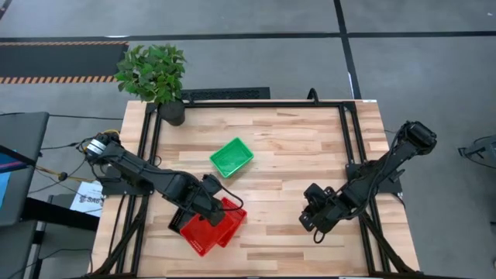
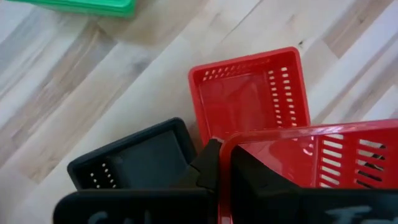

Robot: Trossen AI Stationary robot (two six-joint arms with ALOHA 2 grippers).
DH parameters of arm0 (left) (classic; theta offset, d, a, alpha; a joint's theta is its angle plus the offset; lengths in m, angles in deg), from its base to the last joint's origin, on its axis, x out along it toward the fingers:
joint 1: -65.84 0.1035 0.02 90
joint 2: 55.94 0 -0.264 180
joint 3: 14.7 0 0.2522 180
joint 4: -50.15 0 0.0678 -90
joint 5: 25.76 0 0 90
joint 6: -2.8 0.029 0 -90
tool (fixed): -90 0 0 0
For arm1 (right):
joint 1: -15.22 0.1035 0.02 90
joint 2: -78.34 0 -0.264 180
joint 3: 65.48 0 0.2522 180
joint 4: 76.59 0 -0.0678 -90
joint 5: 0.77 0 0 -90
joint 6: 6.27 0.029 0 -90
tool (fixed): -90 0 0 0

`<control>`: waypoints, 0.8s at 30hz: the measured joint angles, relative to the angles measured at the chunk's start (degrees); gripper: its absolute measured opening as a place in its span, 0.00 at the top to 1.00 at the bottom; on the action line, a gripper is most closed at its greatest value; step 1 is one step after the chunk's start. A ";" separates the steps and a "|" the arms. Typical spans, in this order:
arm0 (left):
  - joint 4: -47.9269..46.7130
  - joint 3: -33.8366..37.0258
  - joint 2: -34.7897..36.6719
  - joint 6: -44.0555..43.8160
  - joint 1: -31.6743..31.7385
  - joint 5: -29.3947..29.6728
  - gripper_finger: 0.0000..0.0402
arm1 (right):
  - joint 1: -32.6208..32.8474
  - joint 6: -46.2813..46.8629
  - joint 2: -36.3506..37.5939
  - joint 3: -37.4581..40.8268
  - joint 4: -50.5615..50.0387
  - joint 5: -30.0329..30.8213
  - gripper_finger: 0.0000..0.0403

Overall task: Stack baskets by color
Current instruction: Stack the right red bin on top of the left red bins

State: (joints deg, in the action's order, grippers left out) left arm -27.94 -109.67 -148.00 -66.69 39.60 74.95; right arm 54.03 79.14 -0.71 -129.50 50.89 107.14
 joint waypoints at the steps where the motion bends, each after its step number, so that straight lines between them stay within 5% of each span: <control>1: 0.66 0.51 0.27 -0.09 0.00 0.04 1.00 | -0.03 0.00 -0.02 -0.01 -0.12 -0.01 0.58; 24: 4.45 0.93 0.67 1.45 0.15 3.88 1.00 | -0.03 -1.44 -0.02 0.00 -0.87 -1.51 0.58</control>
State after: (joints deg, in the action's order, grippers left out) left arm -23.49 -108.73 -147.33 -65.24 39.76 78.83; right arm 54.00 77.70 -0.73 -129.50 50.01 105.63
